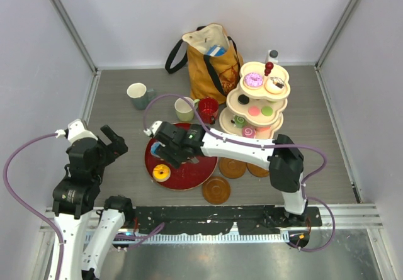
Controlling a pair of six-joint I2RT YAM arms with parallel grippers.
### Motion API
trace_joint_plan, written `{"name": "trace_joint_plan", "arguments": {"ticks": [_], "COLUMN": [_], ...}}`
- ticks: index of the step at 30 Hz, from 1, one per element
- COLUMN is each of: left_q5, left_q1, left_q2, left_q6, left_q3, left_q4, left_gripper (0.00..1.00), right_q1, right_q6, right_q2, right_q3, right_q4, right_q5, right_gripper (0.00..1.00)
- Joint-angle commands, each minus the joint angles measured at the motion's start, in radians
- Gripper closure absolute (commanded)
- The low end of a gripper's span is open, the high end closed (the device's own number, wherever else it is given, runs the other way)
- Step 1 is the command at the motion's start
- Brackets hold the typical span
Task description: Serve the afternoon tea
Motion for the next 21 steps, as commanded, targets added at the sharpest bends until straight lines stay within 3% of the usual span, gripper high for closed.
{"name": "trace_joint_plan", "arguments": {"ticks": [1,5,9,21], "left_q5": [-0.009,-0.005,0.012,0.136], "left_q1": [0.003,0.003,0.005,0.005], "left_q2": [-0.008,-0.004,0.001,0.024], "left_q6": [-0.005,-0.006,0.0,0.04], "left_q3": [-0.005,-0.003,-0.005,-0.017], "left_q4": [0.015,0.015,0.022,0.062], "left_gripper": [0.0,0.0,0.0,0.0], "right_q1": [0.005,0.005,0.005,-0.003], "right_q6": [-0.011,0.001,0.012,0.062], "right_q2": [0.039,0.06,0.036,-0.196], "right_q3": [0.067,0.092,0.092,-0.002], "right_q4": [0.026,0.023,0.02,0.008], "right_q5": [0.003,0.032,0.057,0.218], "right_gripper": [0.33,0.36,0.51,0.52]}}
